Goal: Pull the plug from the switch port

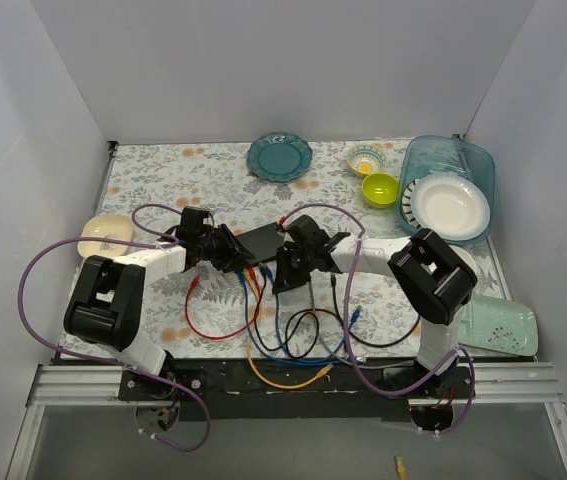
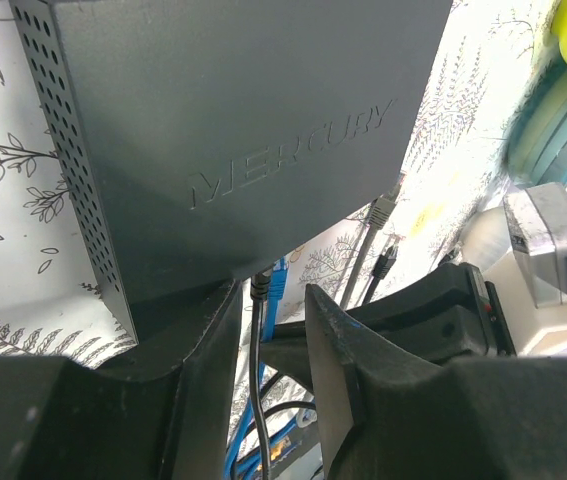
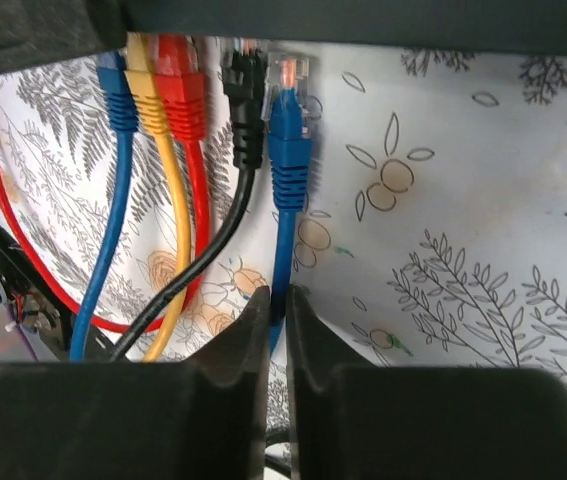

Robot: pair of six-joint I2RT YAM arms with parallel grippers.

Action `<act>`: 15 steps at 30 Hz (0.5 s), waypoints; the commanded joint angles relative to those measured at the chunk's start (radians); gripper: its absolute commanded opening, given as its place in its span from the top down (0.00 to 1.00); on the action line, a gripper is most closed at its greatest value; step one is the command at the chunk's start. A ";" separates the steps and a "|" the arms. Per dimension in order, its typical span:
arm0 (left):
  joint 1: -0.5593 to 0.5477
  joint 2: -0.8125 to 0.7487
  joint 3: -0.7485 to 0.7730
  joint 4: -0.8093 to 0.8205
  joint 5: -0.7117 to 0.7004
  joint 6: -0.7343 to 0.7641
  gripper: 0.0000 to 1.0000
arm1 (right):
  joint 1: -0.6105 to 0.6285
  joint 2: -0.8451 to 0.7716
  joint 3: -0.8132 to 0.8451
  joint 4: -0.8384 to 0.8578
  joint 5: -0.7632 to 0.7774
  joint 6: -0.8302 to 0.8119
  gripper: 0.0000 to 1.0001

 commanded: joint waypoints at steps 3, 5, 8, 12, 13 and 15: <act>0.005 0.002 0.000 -0.006 -0.017 0.010 0.68 | -0.019 -0.098 -0.051 -0.178 0.169 -0.035 0.94; 0.005 0.000 0.001 -0.010 -0.020 0.010 0.68 | -0.073 -0.191 -0.104 -0.213 0.244 -0.029 0.99; 0.005 0.004 0.001 -0.012 -0.025 0.013 0.68 | -0.180 -0.297 -0.175 -0.275 0.312 -0.049 0.99; 0.005 0.004 -0.008 -0.009 -0.023 0.018 0.68 | -0.286 -0.418 -0.220 -0.333 0.421 -0.080 0.99; 0.005 0.000 -0.011 -0.010 -0.023 0.018 0.68 | -0.293 -0.467 -0.220 -0.324 0.445 -0.097 0.99; 0.005 0.000 -0.014 -0.010 -0.025 0.018 0.68 | -0.294 -0.512 -0.217 -0.292 0.435 -0.118 0.78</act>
